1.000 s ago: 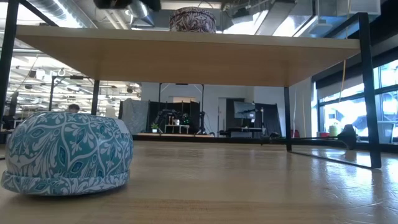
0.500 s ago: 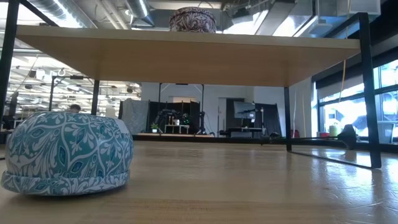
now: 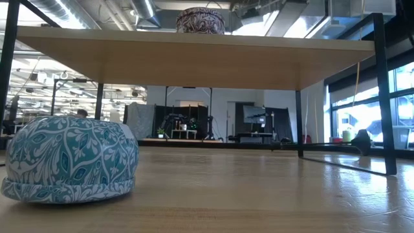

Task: Pick & Place candle stick holders
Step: Put the black candle holder on the shelf

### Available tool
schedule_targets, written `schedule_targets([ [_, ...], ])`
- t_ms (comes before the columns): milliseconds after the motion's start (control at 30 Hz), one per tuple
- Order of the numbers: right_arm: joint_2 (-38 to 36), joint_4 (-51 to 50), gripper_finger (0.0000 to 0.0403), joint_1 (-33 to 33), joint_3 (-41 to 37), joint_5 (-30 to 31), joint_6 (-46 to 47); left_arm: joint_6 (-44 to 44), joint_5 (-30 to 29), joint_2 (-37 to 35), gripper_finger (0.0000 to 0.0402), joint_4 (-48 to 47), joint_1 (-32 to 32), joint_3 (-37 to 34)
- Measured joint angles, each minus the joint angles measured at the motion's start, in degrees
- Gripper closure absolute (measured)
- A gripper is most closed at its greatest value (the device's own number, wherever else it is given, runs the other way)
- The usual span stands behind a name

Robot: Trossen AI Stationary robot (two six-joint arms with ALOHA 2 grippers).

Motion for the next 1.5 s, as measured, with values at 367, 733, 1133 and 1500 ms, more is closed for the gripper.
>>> schedule_targets([
  [367, -1.2, 0.8, 0.0364, -9.4, 0.0, -2.1, -0.9, 6.0, -9.8, -1.2, 0.0400, 0.3, 0.1, 0.1],
  [733, -5.1, -5.0, 0.0364, -16.8, 0.0, -4.5, -2.5, 7.5, -9.9, -2.2, 0.0400, 0.2, 0.1, 0.1],
  [1133, -11.7, -20.0, 0.0363, -23.7, 0.0, -5.0, -1.0, 12.2, -2.8, -4.6, 0.0400, -5.1, 2.3, 0.0],
  [1500, -12.5, -20.9, 0.0351, -24.4, 0.0, -7.5, -0.8, 7.1, -0.4, -13.4, 0.0400, -18.5, 5.7, 0.0],
])
